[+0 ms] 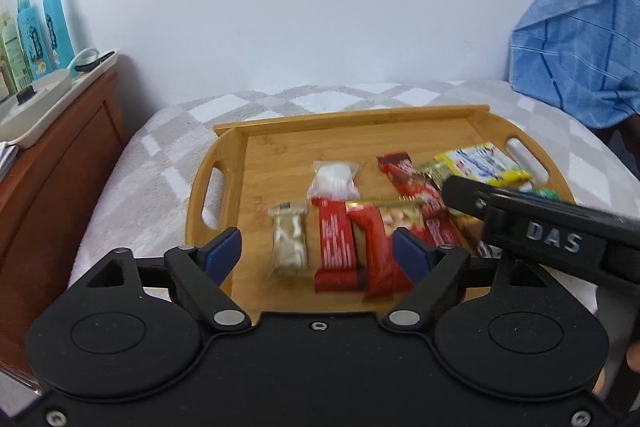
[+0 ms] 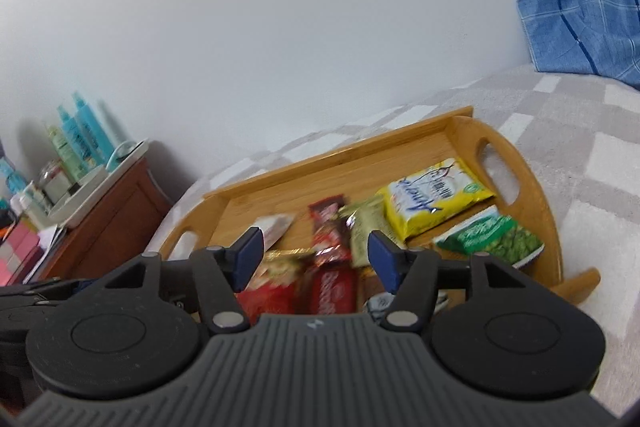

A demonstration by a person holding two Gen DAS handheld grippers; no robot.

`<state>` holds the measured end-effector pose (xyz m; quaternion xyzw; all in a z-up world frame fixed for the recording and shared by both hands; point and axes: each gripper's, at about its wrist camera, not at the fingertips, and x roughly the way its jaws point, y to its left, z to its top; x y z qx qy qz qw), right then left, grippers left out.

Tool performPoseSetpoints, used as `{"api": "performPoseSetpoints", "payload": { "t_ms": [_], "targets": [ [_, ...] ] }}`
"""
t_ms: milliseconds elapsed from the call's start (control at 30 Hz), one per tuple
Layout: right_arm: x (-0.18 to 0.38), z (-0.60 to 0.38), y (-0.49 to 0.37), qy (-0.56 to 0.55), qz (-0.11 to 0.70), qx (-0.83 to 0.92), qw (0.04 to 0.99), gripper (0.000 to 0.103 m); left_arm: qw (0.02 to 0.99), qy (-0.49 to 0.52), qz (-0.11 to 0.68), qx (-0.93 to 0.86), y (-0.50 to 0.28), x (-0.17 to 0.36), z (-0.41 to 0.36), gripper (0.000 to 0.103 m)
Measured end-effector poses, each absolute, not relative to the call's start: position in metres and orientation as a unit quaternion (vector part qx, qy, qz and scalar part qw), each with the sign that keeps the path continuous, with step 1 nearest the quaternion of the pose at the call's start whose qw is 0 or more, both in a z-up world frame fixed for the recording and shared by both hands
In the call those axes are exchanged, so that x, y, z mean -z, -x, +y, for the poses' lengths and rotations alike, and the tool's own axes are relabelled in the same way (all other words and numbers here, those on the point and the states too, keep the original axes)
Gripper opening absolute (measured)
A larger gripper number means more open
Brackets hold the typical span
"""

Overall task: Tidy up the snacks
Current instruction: 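Move both open tools back toward the red packets beside the tray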

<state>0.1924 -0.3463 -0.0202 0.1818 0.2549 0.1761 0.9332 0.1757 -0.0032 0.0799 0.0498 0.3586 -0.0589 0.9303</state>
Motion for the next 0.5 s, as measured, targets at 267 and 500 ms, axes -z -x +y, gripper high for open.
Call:
{"api": "performPoseSetpoints", "payload": {
  "t_ms": [267,500],
  "targets": [
    [0.016,-0.350,-0.164,-0.176,0.228,-0.182,0.940,0.082,0.928,-0.035,0.364,0.070,-0.144,-0.088,0.009,0.088],
    [0.014,-0.352,-0.138,-0.162,0.203,-0.181,0.949,0.086,0.932,-0.036,0.353,0.072,-0.112,-0.106,0.022,0.092]
  ]
}}
